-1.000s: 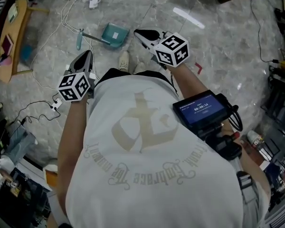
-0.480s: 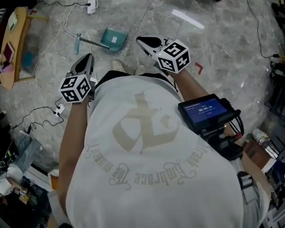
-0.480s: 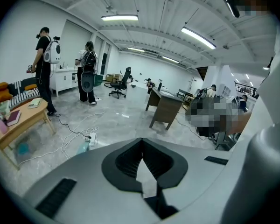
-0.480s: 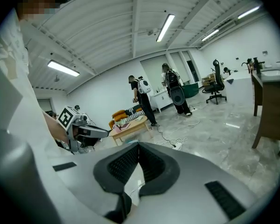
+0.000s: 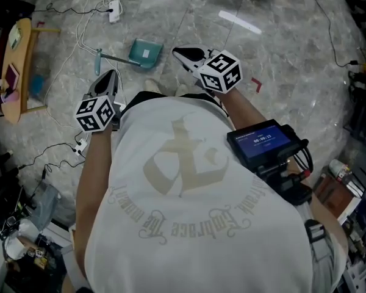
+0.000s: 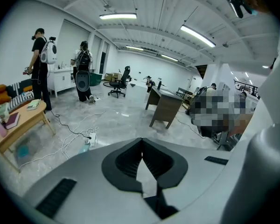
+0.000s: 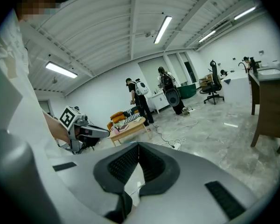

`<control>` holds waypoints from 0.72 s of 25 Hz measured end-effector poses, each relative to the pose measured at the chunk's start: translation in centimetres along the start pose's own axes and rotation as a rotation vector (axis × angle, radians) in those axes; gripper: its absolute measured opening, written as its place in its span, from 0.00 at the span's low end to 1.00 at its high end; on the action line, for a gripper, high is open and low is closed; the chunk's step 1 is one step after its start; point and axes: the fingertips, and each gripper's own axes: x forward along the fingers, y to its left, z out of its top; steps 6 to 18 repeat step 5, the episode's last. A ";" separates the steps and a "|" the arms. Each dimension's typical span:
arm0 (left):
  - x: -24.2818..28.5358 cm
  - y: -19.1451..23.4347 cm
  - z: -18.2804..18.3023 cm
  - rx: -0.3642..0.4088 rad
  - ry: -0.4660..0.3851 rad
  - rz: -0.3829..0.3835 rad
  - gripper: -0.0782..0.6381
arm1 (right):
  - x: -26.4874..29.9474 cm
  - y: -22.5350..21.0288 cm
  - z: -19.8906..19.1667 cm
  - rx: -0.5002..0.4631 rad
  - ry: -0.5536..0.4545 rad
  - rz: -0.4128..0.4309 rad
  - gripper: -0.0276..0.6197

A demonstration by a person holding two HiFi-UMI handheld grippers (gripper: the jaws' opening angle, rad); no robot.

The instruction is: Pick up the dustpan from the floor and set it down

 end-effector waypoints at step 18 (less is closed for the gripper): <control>0.1 -0.6 0.1 0.002 -0.004 0.006 0.13 | -0.8 0.1 -0.2 -0.004 -0.001 0.002 0.07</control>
